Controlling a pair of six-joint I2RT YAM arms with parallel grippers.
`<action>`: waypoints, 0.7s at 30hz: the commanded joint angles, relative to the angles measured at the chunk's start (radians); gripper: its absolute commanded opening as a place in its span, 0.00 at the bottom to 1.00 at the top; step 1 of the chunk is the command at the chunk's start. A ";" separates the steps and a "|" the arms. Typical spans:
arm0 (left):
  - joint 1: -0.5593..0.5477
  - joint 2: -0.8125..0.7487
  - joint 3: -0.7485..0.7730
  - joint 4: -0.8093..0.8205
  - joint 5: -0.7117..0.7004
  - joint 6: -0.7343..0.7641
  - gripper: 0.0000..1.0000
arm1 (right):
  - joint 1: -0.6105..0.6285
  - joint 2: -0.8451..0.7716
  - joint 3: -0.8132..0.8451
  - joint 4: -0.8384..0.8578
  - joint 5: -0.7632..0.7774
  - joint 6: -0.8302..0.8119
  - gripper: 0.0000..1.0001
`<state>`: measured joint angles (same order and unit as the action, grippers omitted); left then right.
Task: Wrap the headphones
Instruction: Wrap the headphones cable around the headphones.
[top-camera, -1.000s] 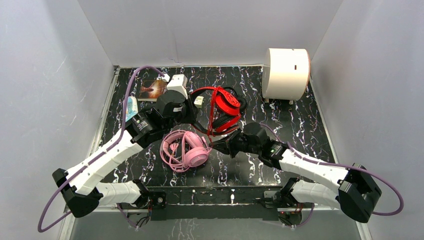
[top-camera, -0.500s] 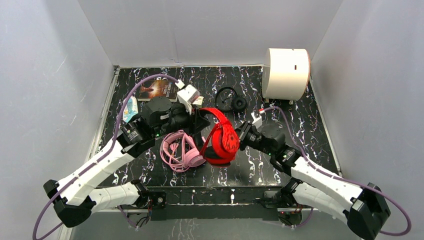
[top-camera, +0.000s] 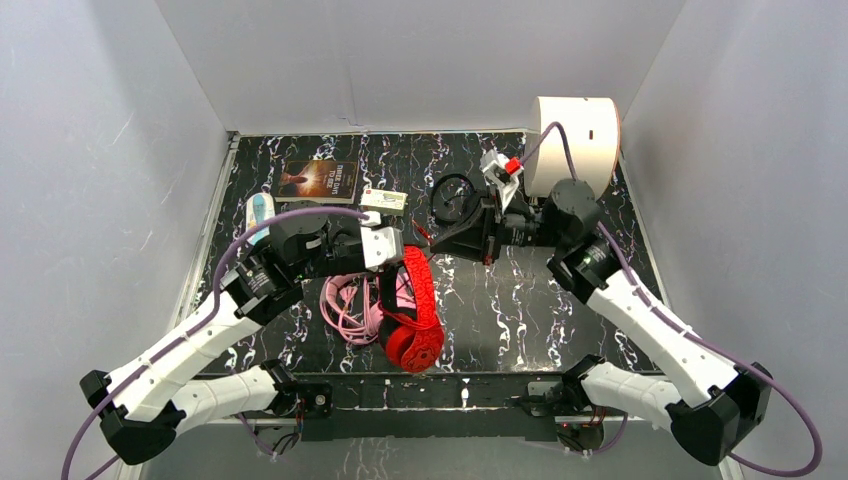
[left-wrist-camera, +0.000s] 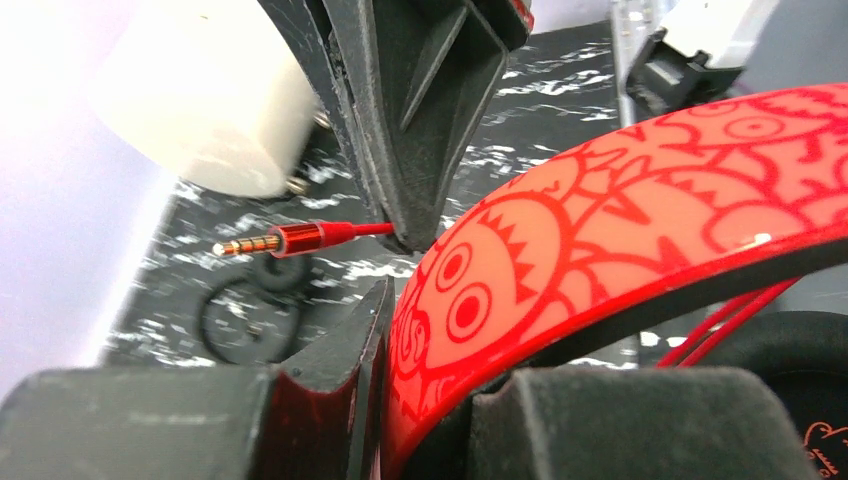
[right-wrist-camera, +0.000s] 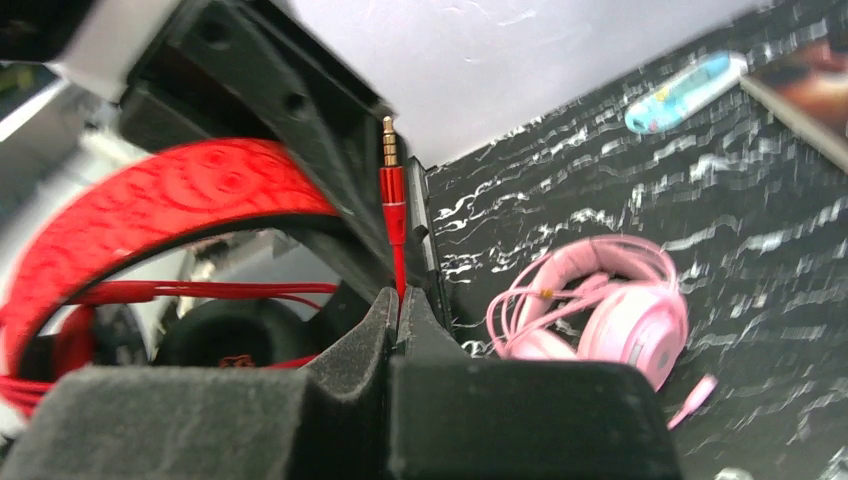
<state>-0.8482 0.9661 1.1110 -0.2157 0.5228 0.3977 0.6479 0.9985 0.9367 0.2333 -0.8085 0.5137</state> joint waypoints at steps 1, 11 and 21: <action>-0.005 -0.038 -0.013 0.126 -0.021 0.250 0.00 | -0.024 0.057 0.182 -0.133 -0.205 -0.271 0.00; -0.007 -0.031 -0.083 0.595 -0.043 0.287 0.00 | -0.074 0.118 0.399 -0.167 -0.427 -0.391 0.00; -0.008 -0.103 -0.204 0.826 -0.090 0.171 0.00 | -0.075 0.121 0.422 0.009 -0.573 -0.223 0.00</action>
<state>-0.8589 0.9005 0.9276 0.4484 0.4679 0.6235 0.5758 1.1534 1.3334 0.1307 -1.2987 0.2222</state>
